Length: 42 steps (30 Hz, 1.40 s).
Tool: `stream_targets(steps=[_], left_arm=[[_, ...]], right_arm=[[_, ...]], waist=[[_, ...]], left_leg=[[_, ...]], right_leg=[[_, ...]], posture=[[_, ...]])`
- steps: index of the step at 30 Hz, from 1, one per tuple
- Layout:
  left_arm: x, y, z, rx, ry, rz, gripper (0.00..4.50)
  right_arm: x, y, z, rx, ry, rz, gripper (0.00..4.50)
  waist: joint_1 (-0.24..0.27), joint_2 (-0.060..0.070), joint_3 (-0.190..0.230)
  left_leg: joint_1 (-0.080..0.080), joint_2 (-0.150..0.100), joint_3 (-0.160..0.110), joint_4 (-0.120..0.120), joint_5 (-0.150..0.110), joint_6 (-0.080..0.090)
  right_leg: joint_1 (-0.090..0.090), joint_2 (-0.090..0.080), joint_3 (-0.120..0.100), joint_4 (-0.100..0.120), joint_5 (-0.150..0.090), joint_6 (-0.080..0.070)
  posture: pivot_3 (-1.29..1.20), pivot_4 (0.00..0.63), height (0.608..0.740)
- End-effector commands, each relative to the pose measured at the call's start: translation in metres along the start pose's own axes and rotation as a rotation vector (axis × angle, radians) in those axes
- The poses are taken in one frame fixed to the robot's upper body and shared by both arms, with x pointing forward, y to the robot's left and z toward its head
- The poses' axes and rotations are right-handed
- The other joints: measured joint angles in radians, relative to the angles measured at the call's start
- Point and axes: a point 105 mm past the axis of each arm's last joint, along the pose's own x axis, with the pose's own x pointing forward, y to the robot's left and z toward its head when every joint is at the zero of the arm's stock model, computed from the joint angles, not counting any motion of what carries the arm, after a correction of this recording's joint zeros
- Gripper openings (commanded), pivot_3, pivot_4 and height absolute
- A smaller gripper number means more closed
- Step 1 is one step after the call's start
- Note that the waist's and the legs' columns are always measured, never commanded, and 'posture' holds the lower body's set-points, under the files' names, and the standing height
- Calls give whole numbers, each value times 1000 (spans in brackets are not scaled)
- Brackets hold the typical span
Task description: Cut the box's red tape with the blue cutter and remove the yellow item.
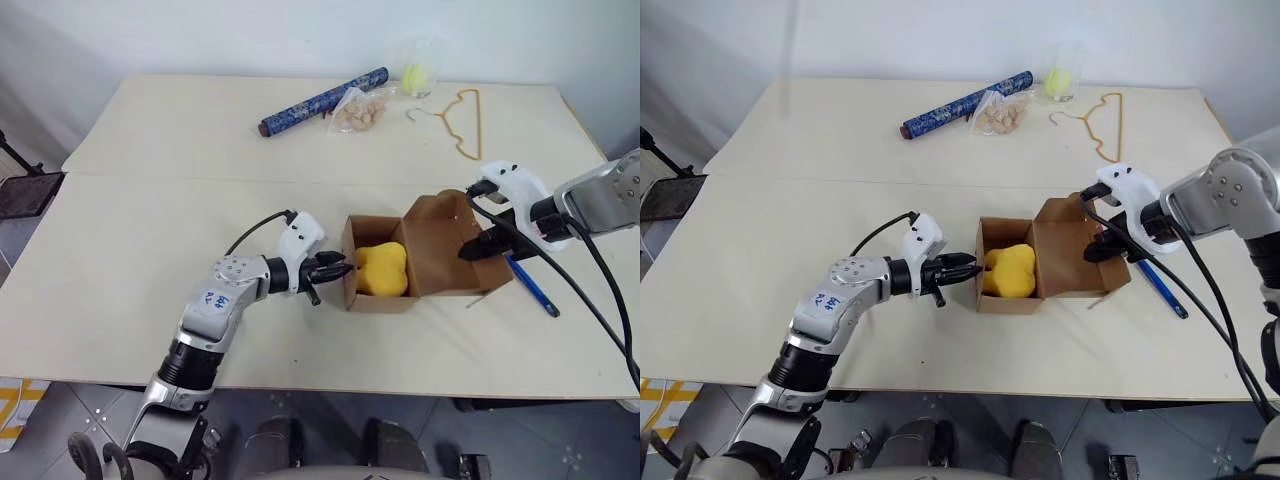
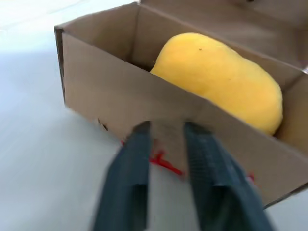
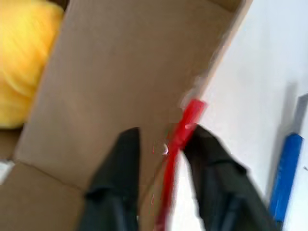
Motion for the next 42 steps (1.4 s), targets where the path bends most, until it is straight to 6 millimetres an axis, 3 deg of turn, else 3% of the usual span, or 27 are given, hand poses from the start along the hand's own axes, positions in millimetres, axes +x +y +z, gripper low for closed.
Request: stream_targets(steps=[1, 5, 6, 9, 13, 15, 18, 21, 24, 26, 29, 32, 35, 39, 42], left_arm=[[-15, -6, 16, 34, -85, -35, 2277], [-44, 5, 13, 39, -119, 0, 3471], [-50, 8, 11, 42, -121, 13, 3515], [-79, 27, -8, 55, -101, 112, 3515], [-130, 43, -29, 62, -98, 240, 3515], [-150, 44, -36, 89, -78, 266, 3869], [-187, 36, -50, 131, 17, 237, 4456], [-215, 35, -54, 85, 25, 260, 4456], [-226, 37, -55, 71, 47, 259, 4456], [-218, 35, -40, 90, 32, 190, 4456], [-186, 32, -9, 137, 11, 77, 4456], [-127, 20, 30, 212, 60, -124, 4456], [-81, 10, 65, 199, 80, -230, 4456], [-24, 10, 79, 229, 151, -213, 4456], [15, -13, 68, 304, 214, -315, 4456]], right_arm=[[-24, -1, 6, -39, -151, 43, 2668], [-43, -15, 1, -165, -336, 48, 4042], [-46, -19, 0, -209, -368, 38, 4423], [-62, -35, -1, -261, -528, 18, 4469], [-96, -36, 1, -363, -805, 64, 4469], [-105, -31, 1, -395, -909, 110, 4500], [-95, -9, -18, -605, -905, 233, 4500], [-90, 10, -26, -715, -940, 329, 4500], [-84, 21, -34, -821, -936, 359, 4500], [-84, 29, -37, -834, -951, 369, 4500], [-90, 34, -38, -851, -977, 349, 4500], [-97, 29, -47, -843, -937, 323, 4500], [-100, 30, -52, -822, -915, 318, 4500], [-106, 35, -53, -852, -910, 296, 4500], [-111, 42, -53, -857, -906, 277, 4500]], waist=[[2, 0, 0], [3, 0, 0], [0, 0, 0], [-3, 0, 0], [-16, -1, 0], [-22, -1, 1], [-26, -2, 1], [-26, -1, 2], [-20, 1, 3], [-17, 0, 3], [-3, -1, 3], [15, -1, 4], [24, -2, 4], [7, -2, 4], [1, -3, 4]], left_leg=[[0, -1, 0, 0, 0, 0], [-2, -2, -1, 0, 0, 0], [-1, -2, -1, 0, 0, 0], [1, -3, 2, 0, 0, 0], [8, -2, 6, -2, 0, 0], [10, -1, 7, -2, 0, -1], [13, 3, 7, -2, -1, -1], [14, 4, 9, -2, -2, -1], [14, 3, 10, -1, -2, 0], [14, 3, 10, -1, -2, 0], [14, 3, 9, -1, -2, 0], [14, 1, 8, -1, -1, 0], [14, -2, 9, 0, -1, 2], [15, -3, 11, 0, -1, 1], [15, -2, 11, -1, -1, 1]], right_leg=[[0, 0, 0, 0, 0, 0], [0, 0, -1, -2, 0, 1], [1, 1, -1, -3, 1, 1], [1, 1, 1, -2, 1, 1], [4, 2, 4, -2, 1, 1], [5, 2, 5, -1, 1, 1], [6, 1, 6, -1, 1, 1], [5, 1, 6, 0, 0, 1], [5, -1, 8, 2, 0, 1], [5, -1, 7, 3, 0, 0], [5, -1, 8, 4, 1, 0], [6, -2, 8, 5, 1, 0], [6, -2, 8, 6, 2, 2], [6, 1, 8, 5, 3, 2], [5, 2, 8, 4, 2, 2]], posture=[[0, 150, 740], [0, 150, 740], [0, 150, 740], [0, 150, 740], [0, 150, 740], [0, 150, 740], [0, 150, 740], [0, 150, 740], [0, 150, 740], [0, 150, 740], [0, 150, 740], [0, 150, 740], [0, 150, 740], [0, 150, 740], [0, 150, 740]])
